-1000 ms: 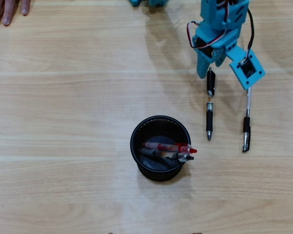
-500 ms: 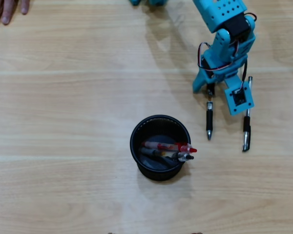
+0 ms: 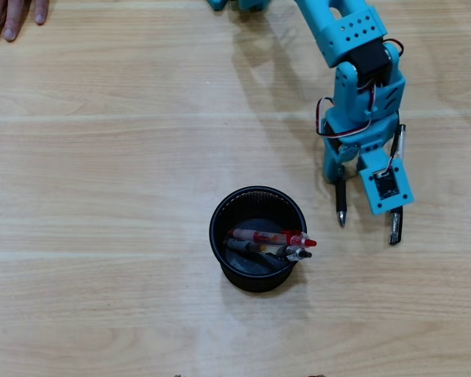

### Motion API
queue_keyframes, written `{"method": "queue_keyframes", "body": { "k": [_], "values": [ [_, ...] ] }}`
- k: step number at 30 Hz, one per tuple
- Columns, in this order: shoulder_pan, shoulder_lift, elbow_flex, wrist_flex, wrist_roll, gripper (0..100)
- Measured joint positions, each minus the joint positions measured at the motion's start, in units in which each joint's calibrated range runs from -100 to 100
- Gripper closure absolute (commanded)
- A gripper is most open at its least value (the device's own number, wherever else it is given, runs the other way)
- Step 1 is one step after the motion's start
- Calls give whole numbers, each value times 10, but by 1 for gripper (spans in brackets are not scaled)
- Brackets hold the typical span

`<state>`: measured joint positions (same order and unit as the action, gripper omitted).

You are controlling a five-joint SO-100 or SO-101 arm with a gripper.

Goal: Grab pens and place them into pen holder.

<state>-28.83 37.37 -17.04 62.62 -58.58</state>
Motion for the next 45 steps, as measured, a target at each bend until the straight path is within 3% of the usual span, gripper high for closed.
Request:
{"method": "queue_keyframes", "body": {
  "k": [11, 18, 22, 29, 34, 39, 42, 45],
  "values": [
    [16, -71, 1, 169, -14, 98],
    [40, -255, -94, 153, 63, 98],
    [110, -287, -112, -42, 165, 98],
    [203, -312, 122, -446, 165, 98],
    [227, -316, 224, -562, 139, 98],
    [235, -306, 243, -587, 116, 98],
    [219, -292, 290, -590, 99, 90],
    [203, -293, 343, -606, 95, 89]
  ]
}}
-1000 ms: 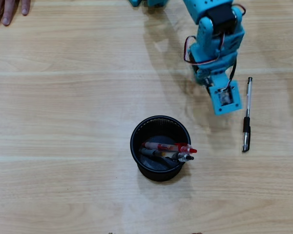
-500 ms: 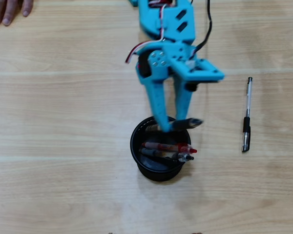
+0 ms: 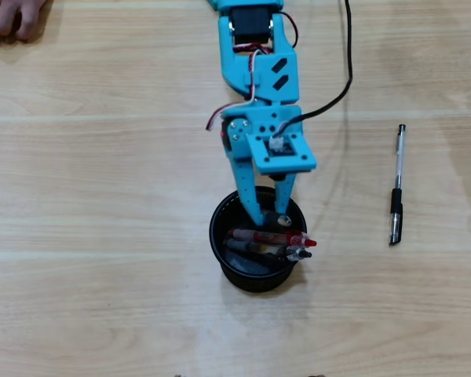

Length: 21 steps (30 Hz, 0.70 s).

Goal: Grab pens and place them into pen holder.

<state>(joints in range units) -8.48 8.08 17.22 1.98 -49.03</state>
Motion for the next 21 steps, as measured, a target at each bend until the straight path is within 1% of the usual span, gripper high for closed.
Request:
{"method": "queue_keyframes", "body": {
  "k": [2, 3, 4, 8, 10, 12, 14, 16, 18, 21],
  "values": [
    [-1, 0, 25, -51, -1, 89],
    [1, -1, 35, -85, -1, 87],
    [5, -1, 58, -158, -1, 86],
    [5, -1, 93, -280, -1, 86],
    [9, -1, 95, -306, -1, 88],
    [4, -8, 94, -309, -2, 90],
    [-17, -29, 94, -286, 0, 90],
    [-51, -55, 76, -221, 5, 90],
    [-93, -71, 38, -121, 26, 90],
    [-159, -73, -62, 90, 59, 90]
  ]
}}
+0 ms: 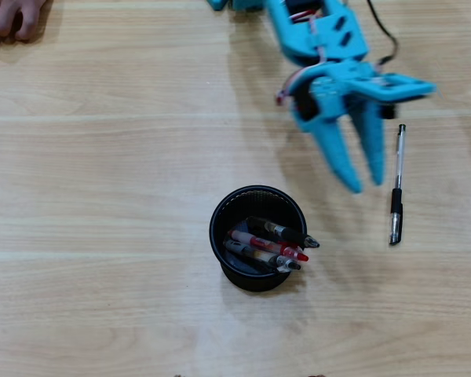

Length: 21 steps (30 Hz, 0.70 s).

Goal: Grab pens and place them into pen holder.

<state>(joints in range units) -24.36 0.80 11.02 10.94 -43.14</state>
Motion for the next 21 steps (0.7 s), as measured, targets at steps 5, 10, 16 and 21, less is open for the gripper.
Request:
{"method": "queue_keyframes", "body": {
  "k": [5, 10, 16, 21],
  "values": [
    [-66, 88, -252, 393, -9, 90],
    [-135, 282, -500, 677, -137, 90],
    [-176, 441, -685, 756, -246, 90],
    [-174, 504, -745, 754, -256, 90]
  ]
}}
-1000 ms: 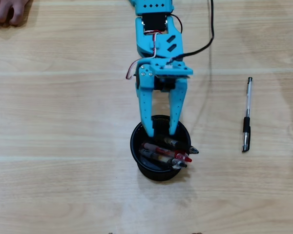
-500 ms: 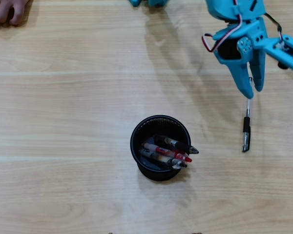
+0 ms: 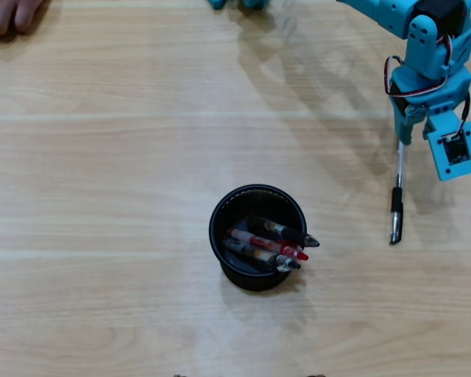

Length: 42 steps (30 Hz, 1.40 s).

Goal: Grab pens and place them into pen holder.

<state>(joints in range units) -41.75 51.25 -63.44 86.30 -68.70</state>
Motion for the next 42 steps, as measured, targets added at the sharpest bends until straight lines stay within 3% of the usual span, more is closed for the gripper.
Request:
{"method": "queue_keyframes", "body": {
  "k": [13, 23, 42],
  "values": [
    [3, 65, 16, -105, 0, 90],
    [16, 66, 27, -105, 0, 84],
    [48, -6, 29, -54, 24, 85]
  ]
}}
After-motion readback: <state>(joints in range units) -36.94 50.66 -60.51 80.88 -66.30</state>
